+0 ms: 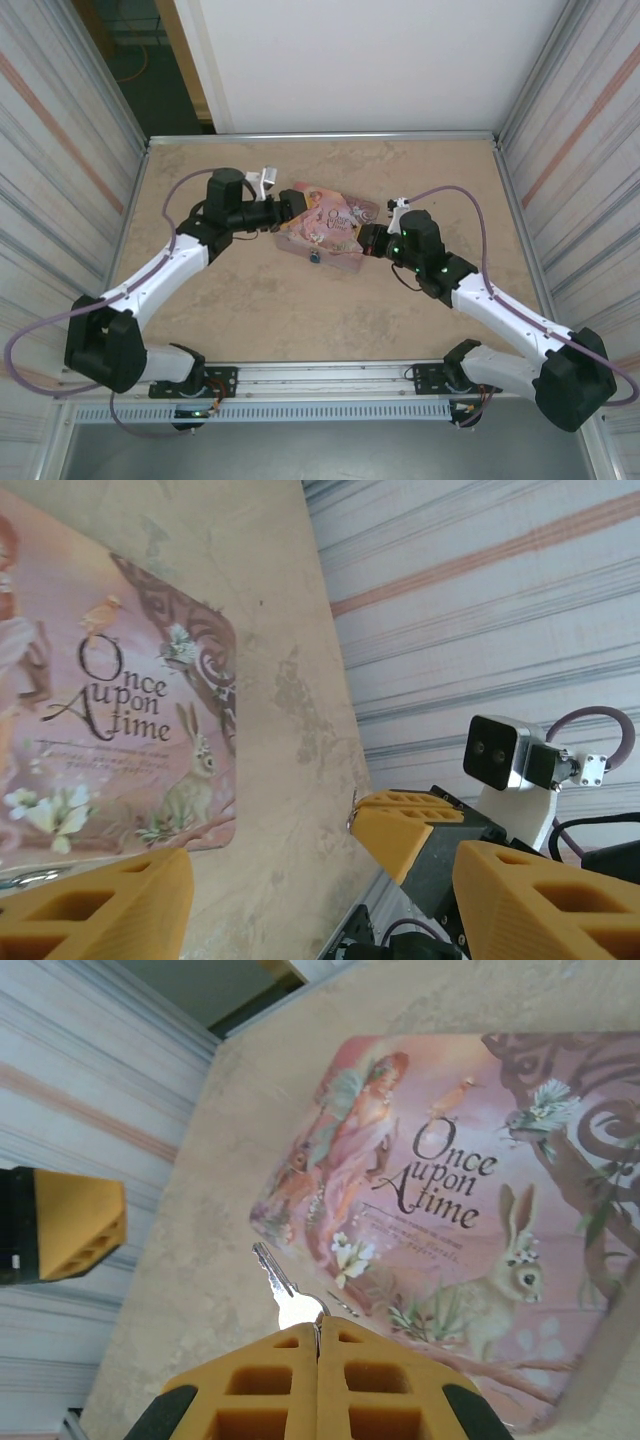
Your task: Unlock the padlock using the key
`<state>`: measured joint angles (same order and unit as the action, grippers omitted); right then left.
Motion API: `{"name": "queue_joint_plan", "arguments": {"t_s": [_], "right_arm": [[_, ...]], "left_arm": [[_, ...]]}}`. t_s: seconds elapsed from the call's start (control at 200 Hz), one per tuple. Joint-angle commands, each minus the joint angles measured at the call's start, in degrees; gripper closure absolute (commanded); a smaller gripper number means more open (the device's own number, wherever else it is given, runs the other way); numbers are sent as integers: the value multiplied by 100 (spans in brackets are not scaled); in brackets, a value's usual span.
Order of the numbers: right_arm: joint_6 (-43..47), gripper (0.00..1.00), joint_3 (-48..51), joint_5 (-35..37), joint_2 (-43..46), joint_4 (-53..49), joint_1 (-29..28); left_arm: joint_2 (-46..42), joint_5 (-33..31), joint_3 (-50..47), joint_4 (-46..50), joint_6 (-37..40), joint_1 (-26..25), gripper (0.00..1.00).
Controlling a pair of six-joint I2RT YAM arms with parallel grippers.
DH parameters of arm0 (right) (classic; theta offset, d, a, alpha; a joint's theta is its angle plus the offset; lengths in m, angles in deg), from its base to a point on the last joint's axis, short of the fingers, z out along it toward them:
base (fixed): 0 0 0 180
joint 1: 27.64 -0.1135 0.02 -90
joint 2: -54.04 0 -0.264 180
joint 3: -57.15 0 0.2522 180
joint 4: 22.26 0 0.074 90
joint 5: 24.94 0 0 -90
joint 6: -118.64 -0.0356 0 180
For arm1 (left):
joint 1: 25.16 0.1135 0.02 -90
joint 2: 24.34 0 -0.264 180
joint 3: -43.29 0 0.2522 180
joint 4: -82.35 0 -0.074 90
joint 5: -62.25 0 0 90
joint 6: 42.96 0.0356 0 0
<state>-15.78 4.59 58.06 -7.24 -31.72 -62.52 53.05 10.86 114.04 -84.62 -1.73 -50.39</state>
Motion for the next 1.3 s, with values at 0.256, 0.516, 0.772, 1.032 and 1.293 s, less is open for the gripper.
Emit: {"name": "queue_joint_plan", "arguments": {"t_s": [0.256, 0.516, 0.772, 1.032, 1.293], "right_arm": [[-147, 100, -101, 163, -84, 413, -200], [-131, 100, -237, 61, -266, 517, -285], [-119, 100, -294, 60, -326, 580, -347], [-137, 100, -312, 85, -371, 643, -396], [-176, 100, -286, 188, -394, 712, -431]], "left_arm": [[655, 200, 530, -562, -89, -475, 38], [1012, 221, 809, -559, -27, -775, 41], [1233, 147, 926, -507, -5, -904, 43], [1329, 103, 945, -505, 17, -973, 48], [1288, 77, 972, -487, 69, -983, 71]]}}
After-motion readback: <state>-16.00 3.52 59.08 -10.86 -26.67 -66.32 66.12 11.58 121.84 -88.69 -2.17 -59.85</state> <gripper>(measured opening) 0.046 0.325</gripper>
